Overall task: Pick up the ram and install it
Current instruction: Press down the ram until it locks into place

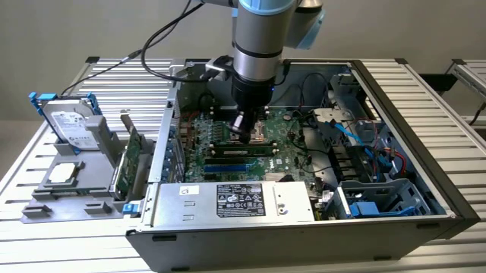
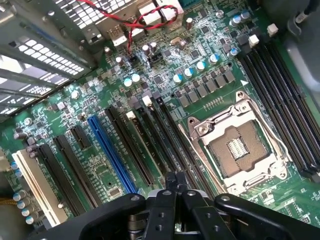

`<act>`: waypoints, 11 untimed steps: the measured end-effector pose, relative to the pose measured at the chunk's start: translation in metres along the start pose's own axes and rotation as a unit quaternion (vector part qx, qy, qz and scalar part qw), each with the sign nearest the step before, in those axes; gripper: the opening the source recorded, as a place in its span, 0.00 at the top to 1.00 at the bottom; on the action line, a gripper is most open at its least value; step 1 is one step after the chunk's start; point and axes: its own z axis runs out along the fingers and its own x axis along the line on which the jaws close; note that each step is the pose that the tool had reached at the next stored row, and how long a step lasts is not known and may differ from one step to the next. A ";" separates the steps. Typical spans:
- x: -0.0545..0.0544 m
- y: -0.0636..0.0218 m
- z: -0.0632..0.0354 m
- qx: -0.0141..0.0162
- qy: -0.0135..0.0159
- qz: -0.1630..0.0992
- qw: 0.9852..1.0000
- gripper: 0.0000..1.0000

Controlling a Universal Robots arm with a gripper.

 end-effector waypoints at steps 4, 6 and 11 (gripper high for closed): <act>0.000 0.0000 0.0000 0.000 -0.001 0.026 1.000 0.89; 0.000 0.0000 0.0000 0.000 -0.001 0.040 0.999 0.89; 0.000 0.0000 0.0000 -0.001 -0.002 0.073 0.997 0.89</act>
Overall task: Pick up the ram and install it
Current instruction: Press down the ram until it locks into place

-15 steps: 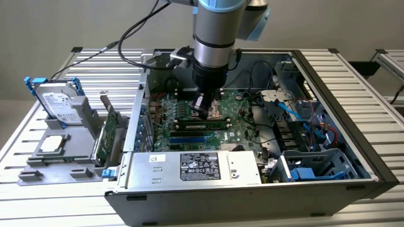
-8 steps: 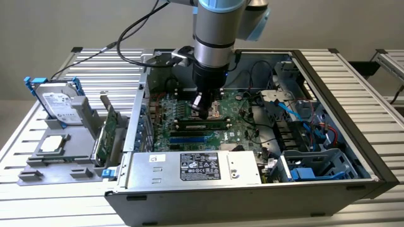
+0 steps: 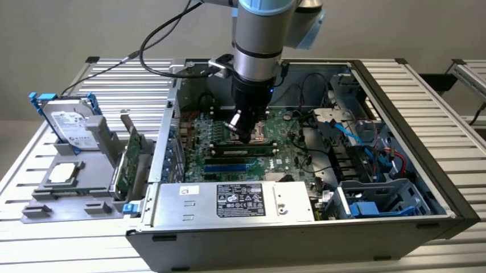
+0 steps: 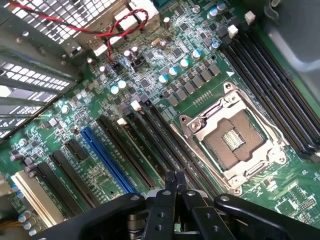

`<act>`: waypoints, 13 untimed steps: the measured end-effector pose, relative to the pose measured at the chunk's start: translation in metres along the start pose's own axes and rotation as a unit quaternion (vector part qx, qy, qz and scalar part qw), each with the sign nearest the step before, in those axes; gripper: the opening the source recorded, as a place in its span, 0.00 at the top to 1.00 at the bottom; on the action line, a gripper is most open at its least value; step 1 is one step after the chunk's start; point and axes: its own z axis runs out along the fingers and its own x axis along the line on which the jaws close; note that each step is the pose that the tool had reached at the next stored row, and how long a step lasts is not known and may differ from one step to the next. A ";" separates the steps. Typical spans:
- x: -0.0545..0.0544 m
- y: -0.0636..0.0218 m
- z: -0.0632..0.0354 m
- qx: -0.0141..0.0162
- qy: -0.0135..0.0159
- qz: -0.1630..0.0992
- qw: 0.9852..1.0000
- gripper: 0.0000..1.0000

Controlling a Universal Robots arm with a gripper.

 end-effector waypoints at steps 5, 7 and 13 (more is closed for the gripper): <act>0.000 0.0000 0.0000 0.000 -0.001 0.033 0.999 0.89; 0.000 0.0000 0.0000 -0.001 -0.002 0.047 0.999 0.89; 0.000 0.0000 0.0001 -0.001 -0.003 0.087 0.996 0.89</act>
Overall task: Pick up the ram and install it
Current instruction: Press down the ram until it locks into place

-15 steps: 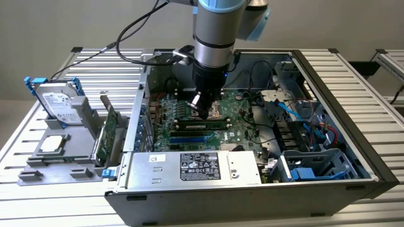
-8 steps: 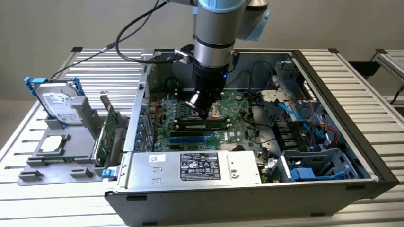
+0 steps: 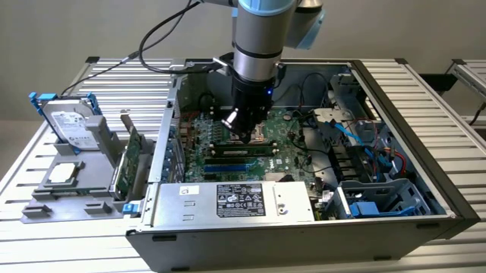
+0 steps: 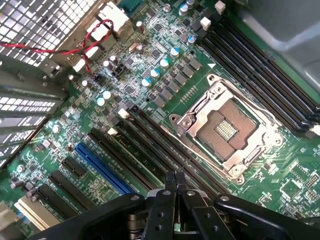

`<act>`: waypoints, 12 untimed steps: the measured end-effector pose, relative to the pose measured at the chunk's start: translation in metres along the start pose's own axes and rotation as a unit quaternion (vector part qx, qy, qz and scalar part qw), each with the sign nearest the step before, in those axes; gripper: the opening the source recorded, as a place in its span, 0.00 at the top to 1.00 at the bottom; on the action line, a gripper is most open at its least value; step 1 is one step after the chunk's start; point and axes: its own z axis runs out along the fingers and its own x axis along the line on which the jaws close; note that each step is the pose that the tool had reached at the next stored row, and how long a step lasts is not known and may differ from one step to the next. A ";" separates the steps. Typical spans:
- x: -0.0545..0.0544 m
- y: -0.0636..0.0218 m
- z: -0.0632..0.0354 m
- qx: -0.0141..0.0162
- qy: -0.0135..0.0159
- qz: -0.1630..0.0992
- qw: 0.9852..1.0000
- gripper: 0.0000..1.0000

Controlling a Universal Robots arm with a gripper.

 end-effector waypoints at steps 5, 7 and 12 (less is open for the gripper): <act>0.000 0.0000 0.0000 -0.001 -0.001 0.034 0.999 0.89; 0.000 0.0000 0.0000 -0.001 -0.002 0.048 0.999 0.89; 0.000 0.0000 0.0000 -0.002 -0.003 0.082 0.997 0.89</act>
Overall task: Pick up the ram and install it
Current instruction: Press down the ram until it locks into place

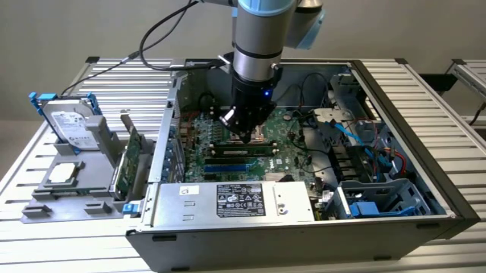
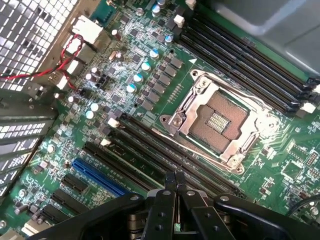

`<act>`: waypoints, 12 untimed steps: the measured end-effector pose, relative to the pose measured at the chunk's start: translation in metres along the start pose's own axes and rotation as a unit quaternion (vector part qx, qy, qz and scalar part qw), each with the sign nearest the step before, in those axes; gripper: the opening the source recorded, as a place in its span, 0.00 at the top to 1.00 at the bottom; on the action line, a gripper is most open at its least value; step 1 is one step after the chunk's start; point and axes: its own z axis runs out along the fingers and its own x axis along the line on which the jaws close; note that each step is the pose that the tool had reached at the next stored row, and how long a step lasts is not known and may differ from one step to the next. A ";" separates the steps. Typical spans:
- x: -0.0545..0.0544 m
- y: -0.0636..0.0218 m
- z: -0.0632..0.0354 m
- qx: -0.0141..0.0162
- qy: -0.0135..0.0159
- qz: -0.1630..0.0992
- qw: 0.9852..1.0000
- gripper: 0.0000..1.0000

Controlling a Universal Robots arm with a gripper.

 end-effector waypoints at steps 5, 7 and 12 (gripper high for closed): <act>0.000 0.0000 0.0000 -0.001 -0.002 0.034 0.999 0.89; 0.000 0.0000 0.0000 -0.001 -0.002 0.048 0.999 0.89; 0.000 0.0000 0.0000 -0.002 -0.004 0.083 0.997 0.89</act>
